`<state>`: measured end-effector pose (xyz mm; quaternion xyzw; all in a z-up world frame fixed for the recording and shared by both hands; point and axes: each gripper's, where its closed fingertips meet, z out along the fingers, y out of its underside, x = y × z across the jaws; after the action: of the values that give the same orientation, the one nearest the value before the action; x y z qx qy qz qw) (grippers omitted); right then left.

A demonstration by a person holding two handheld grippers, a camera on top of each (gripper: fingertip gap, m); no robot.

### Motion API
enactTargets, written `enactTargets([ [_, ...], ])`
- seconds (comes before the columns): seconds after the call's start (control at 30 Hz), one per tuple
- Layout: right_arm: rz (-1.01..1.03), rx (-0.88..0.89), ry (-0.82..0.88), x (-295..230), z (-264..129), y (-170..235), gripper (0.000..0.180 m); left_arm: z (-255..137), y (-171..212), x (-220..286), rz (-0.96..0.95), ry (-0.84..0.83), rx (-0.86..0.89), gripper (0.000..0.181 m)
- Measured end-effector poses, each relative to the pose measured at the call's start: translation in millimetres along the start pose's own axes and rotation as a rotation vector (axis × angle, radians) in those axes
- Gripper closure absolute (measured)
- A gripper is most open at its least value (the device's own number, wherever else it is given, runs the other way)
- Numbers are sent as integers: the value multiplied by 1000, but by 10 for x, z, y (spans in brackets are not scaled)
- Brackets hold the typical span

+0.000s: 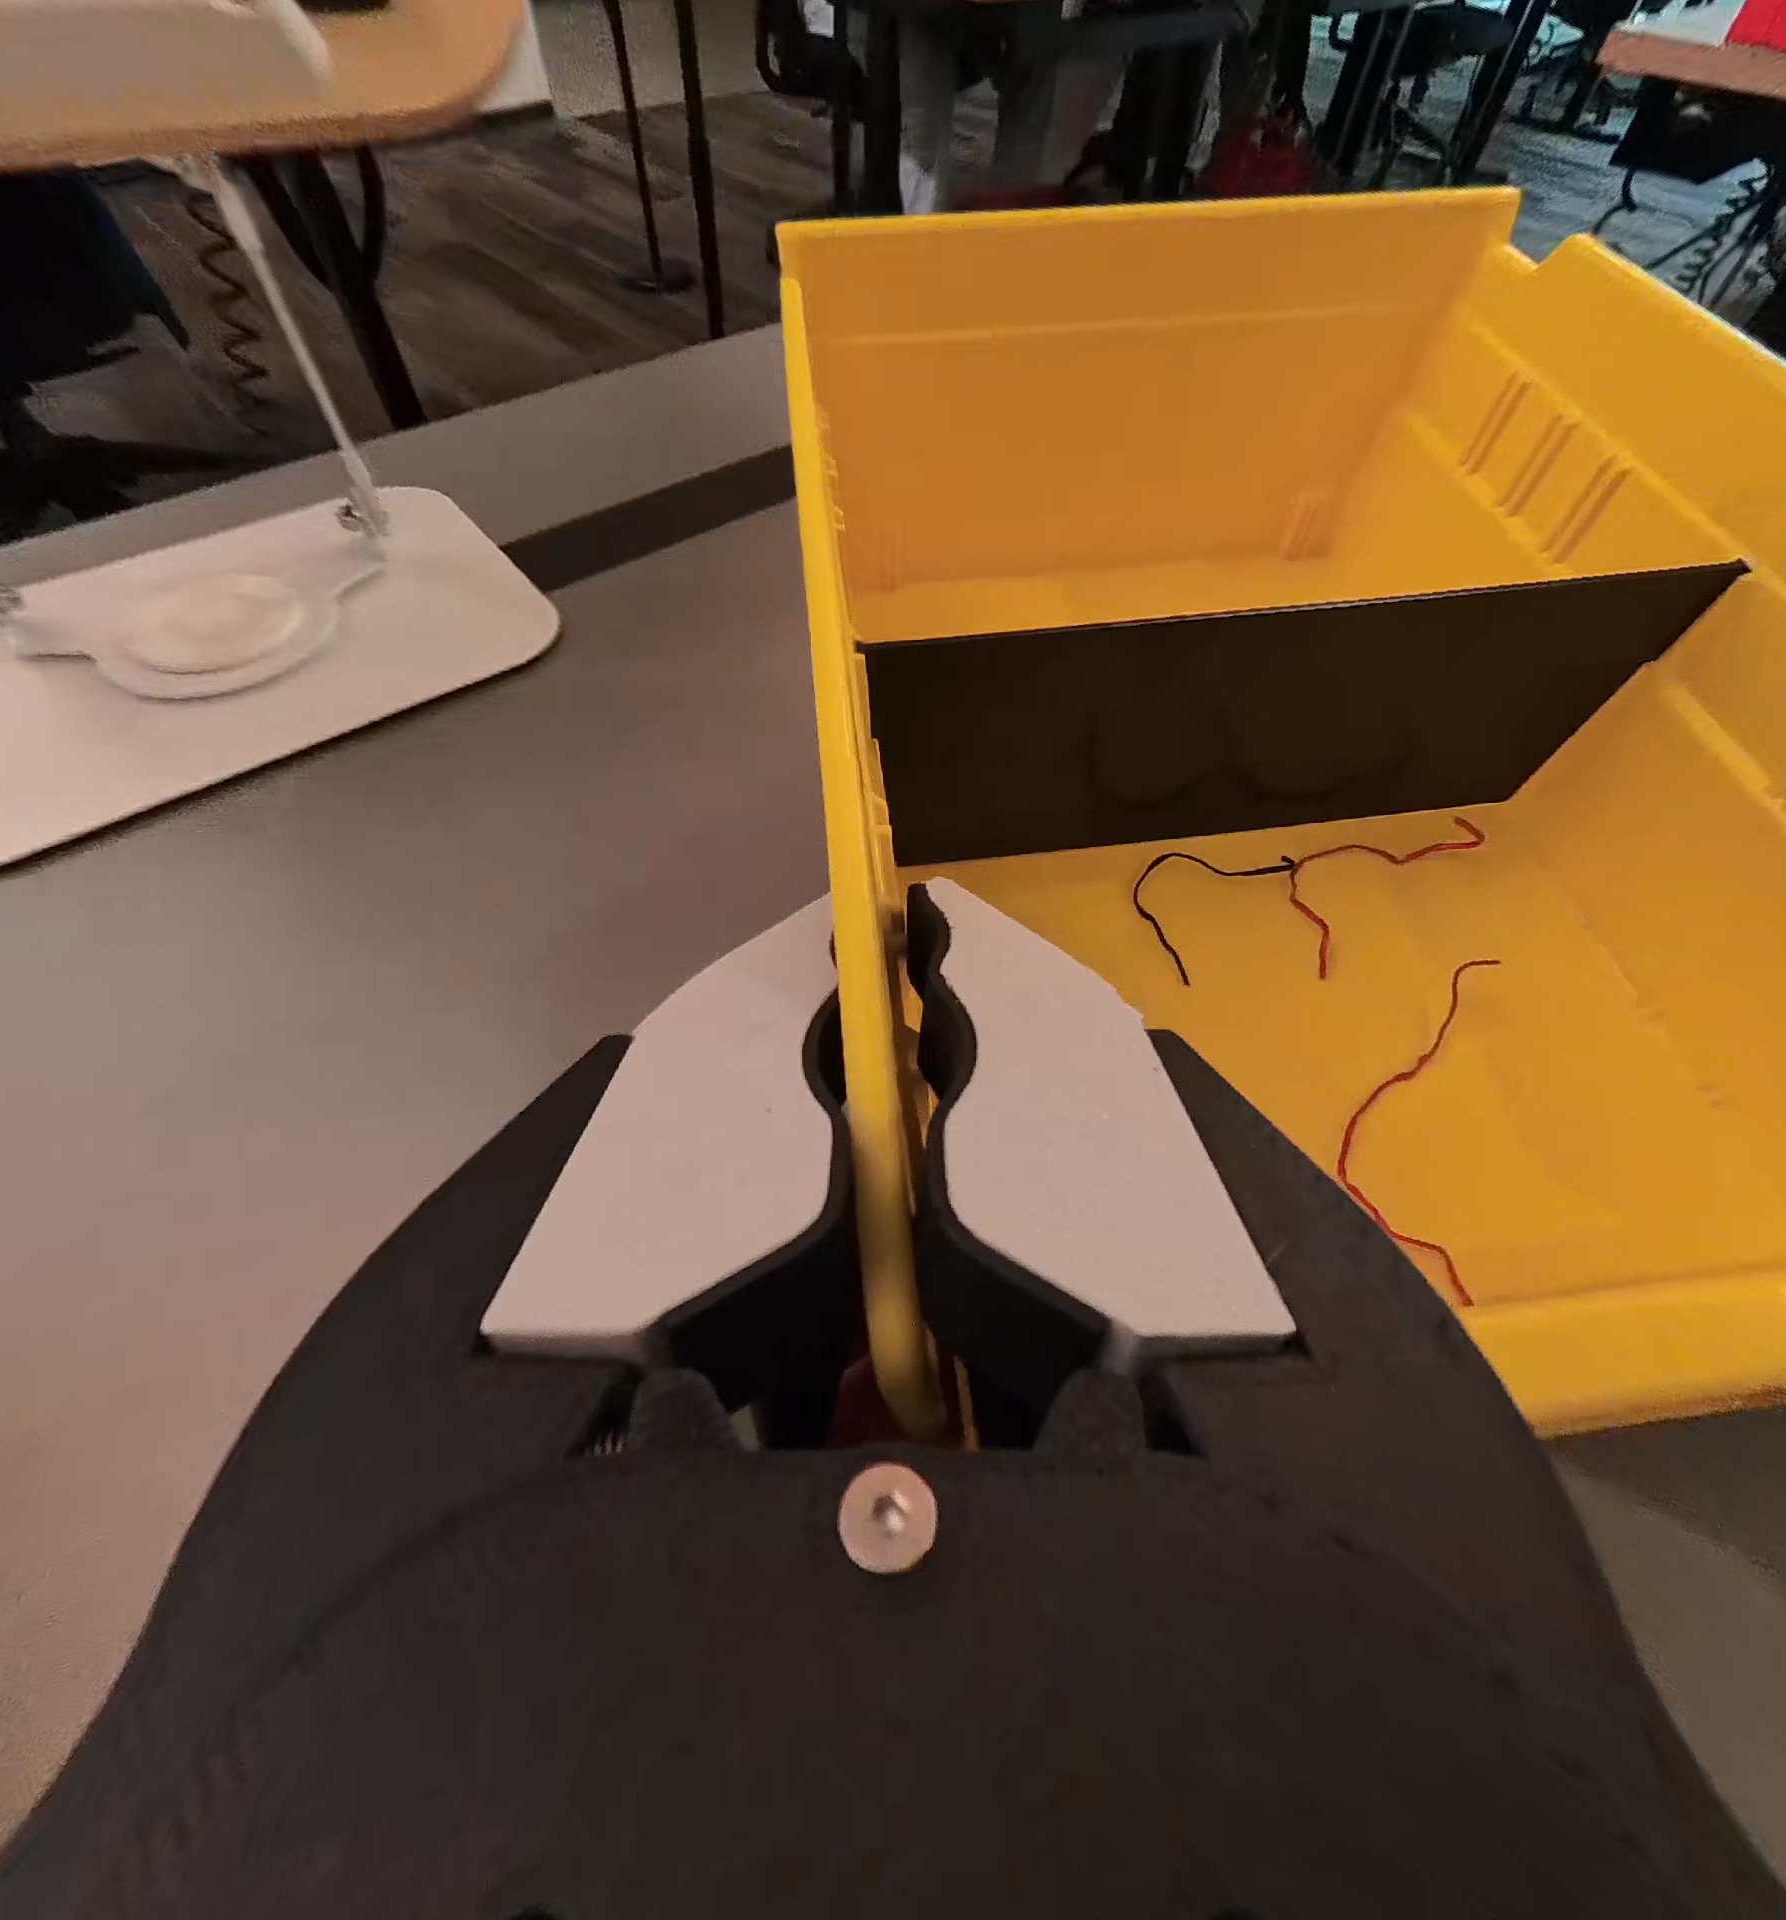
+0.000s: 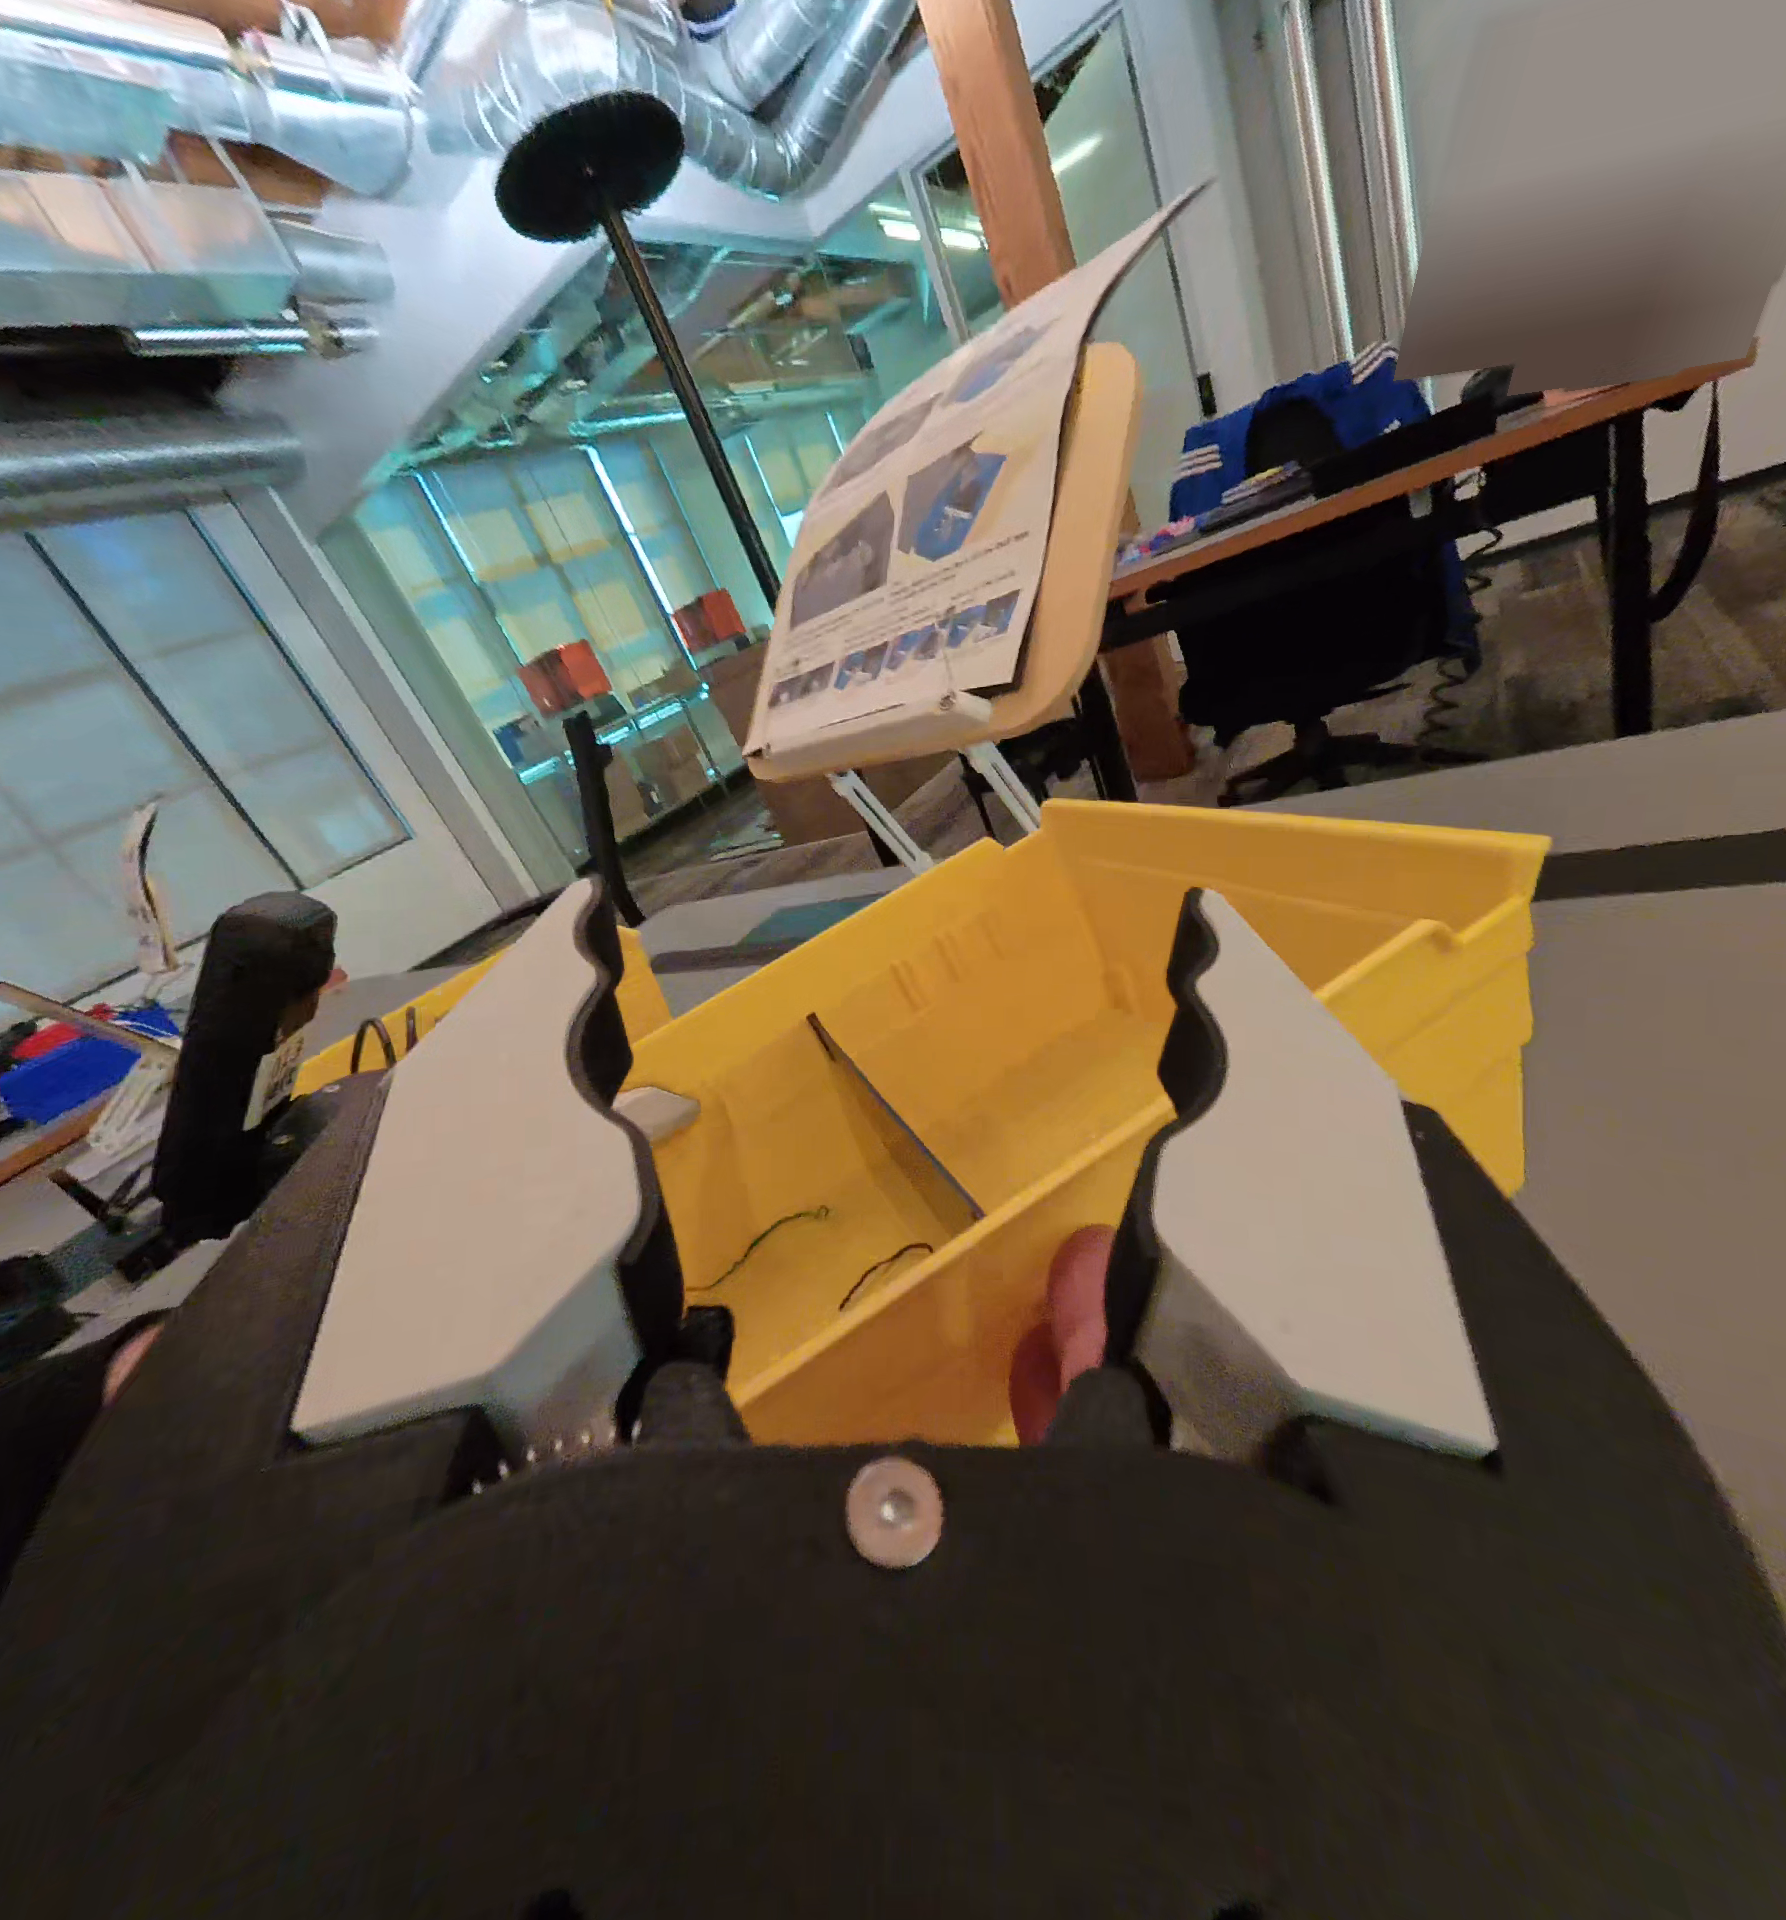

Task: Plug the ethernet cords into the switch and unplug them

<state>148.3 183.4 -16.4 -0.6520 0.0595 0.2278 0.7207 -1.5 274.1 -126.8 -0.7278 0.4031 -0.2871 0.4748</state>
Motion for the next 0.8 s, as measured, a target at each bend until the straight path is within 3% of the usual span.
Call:
enactTargets([
  [0.1,-68,-51,43,162,-43,33,76,201,32,154,-11,17,-17,173],
  [0.37,-202,-171,150,730,-22,177,71,469,-6,779,-52,168,-5,130],
  [0.5,-311,-226,239,1051,-38,180,85,457,-42,1113,-171,358,30,110],
  [0.57,-420,-298,301,1205,-71,220,97,363,-101,1230,-213,449,49,100],
  [0.67,-539,-421,352,1331,-129,352,116,71,-291,1148,-179,450,115,93],
  [0.8,-684,-561,434,1491,-217,480,128,-644,-755,517,-12,260,275,96],
])
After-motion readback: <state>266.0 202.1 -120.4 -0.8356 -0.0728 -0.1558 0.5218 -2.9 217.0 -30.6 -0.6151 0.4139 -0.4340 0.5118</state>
